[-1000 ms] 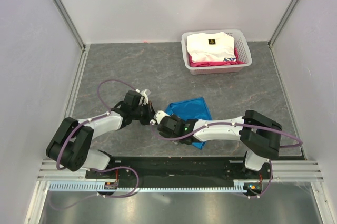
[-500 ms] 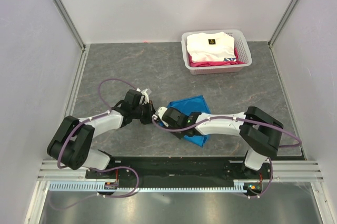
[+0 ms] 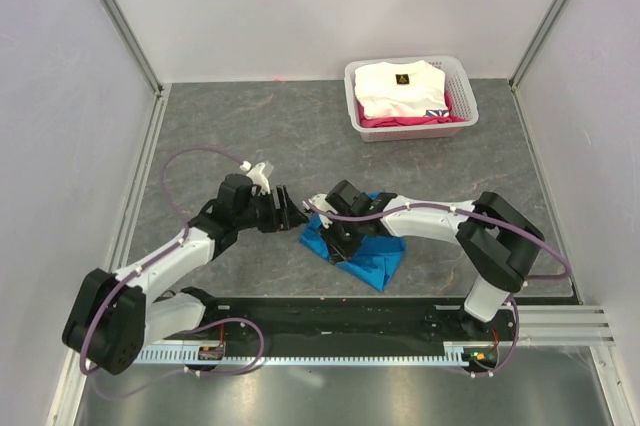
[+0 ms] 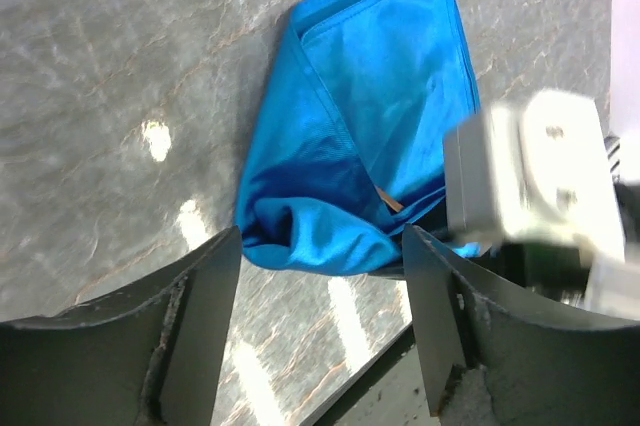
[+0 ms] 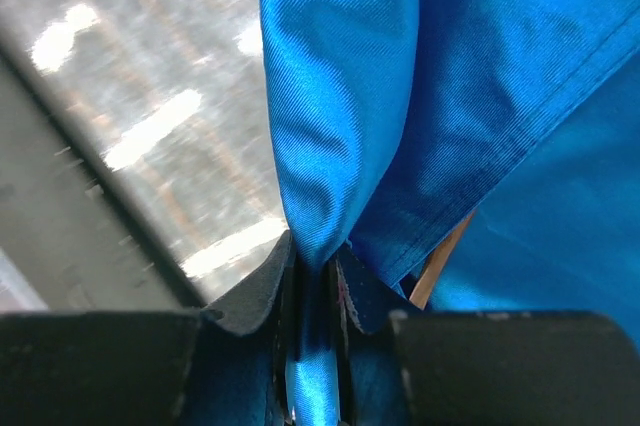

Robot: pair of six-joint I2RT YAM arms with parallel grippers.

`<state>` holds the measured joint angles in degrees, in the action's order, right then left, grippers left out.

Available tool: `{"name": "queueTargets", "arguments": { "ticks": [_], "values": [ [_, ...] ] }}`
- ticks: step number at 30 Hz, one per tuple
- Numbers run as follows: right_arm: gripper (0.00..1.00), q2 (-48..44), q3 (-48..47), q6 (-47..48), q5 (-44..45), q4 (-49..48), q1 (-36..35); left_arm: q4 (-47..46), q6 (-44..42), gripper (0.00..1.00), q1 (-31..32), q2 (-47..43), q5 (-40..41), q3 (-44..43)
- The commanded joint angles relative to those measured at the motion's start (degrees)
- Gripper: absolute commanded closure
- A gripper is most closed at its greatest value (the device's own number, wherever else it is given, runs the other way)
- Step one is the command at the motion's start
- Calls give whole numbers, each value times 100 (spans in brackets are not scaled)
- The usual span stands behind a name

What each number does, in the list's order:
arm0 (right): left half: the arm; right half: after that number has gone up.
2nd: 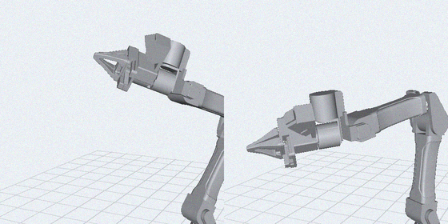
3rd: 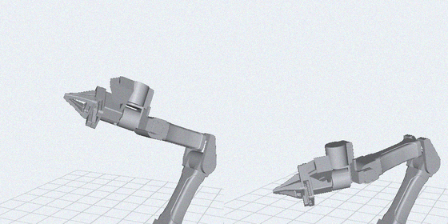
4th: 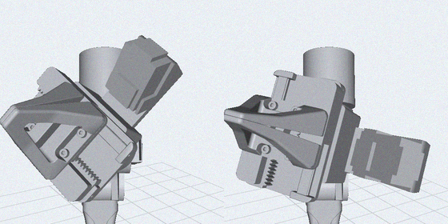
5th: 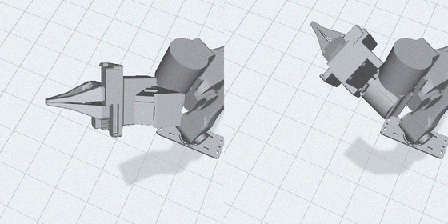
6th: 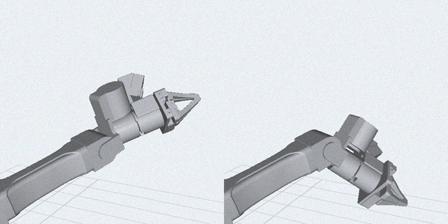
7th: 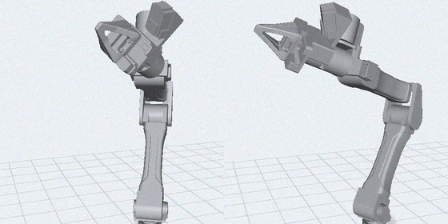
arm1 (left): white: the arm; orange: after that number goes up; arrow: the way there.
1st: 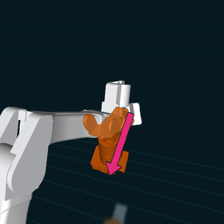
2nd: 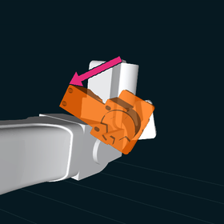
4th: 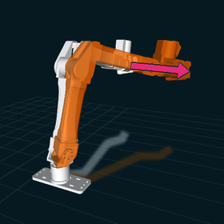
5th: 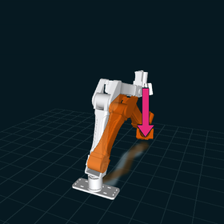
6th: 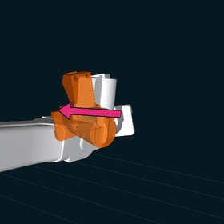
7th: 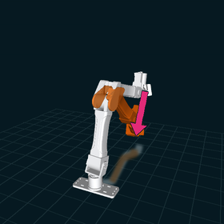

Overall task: Fold the napkin, place the utensils inside, and roll it up
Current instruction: Roll the napkin with the utensil

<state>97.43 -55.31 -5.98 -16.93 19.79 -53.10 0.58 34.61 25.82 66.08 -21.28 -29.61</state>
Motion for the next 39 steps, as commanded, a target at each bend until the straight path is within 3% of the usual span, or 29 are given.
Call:
{"name": "queueTargets", "arguments": {
  "ticks": [1, 10, 27, 33, 39],
  "values": [
    [81, 109, -6, -123, -1523, 104, 247, -303, -288, 26, -16, -447, 28, 472],
    [81, 619, 73, -141, -3026, -300, 766, -1156, -174, 19, -7, -386, -579, 1027],
    [83, 1419, 284, -26, -3818, -872, 1372, -2035, -279, 21, 10, 1046, -905, 878],
    [83, 1472, 284, 0, -3853, -898, 1425, -2185, -271, 30, 37, 1336, -940, 886],
    [83, 1455, 284, -9, -3792, -907, 1452, -2220, -271, 52, 89, 1583, -993, 842]
  ]
}}
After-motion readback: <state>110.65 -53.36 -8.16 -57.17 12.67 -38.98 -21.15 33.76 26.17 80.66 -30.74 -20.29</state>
